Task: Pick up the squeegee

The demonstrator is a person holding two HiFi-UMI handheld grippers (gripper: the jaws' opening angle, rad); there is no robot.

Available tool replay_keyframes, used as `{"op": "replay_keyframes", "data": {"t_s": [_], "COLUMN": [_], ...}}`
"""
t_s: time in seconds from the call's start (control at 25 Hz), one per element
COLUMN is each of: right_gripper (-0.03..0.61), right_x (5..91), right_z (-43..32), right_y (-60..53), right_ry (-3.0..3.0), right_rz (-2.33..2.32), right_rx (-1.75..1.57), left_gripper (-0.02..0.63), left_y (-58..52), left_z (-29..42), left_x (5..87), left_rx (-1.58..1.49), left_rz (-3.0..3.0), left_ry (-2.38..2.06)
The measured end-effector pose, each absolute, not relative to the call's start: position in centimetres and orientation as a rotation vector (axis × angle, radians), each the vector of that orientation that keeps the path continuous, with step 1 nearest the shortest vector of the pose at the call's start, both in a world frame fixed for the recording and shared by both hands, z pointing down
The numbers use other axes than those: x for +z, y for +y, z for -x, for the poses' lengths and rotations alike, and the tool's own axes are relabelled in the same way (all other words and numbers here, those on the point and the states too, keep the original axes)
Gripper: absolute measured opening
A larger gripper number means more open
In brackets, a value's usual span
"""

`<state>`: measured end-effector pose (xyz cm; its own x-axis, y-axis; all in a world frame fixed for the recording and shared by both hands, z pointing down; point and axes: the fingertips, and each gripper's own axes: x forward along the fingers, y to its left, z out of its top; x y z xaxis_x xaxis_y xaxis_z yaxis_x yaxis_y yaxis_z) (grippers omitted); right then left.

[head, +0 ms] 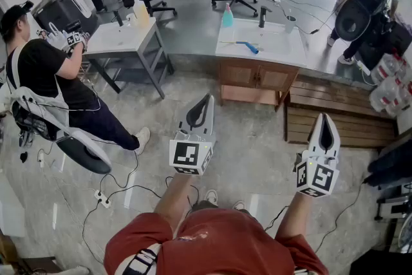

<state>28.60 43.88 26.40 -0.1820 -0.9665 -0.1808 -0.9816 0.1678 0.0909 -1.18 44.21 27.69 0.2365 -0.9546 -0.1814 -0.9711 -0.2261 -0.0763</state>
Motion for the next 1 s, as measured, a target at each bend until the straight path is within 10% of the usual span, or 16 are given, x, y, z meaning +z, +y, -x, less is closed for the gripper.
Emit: {"op": "replay_keyframes", "data": {"t_s": [1.0], "right_gripper": [0.008], "right_x": [27.8], "right_z": [-11.4], "right_y": [41.5], "right_ry": [2.339], "right_rz": [1.966], "right_rx": [0.248], "left_gripper": [0.018], "left_y": [41.6], "left_z": [18.0], "left_x": [29.2], "left_rx": [0.177], "left_rz": [2.345], "left_ry": [1.824]}}
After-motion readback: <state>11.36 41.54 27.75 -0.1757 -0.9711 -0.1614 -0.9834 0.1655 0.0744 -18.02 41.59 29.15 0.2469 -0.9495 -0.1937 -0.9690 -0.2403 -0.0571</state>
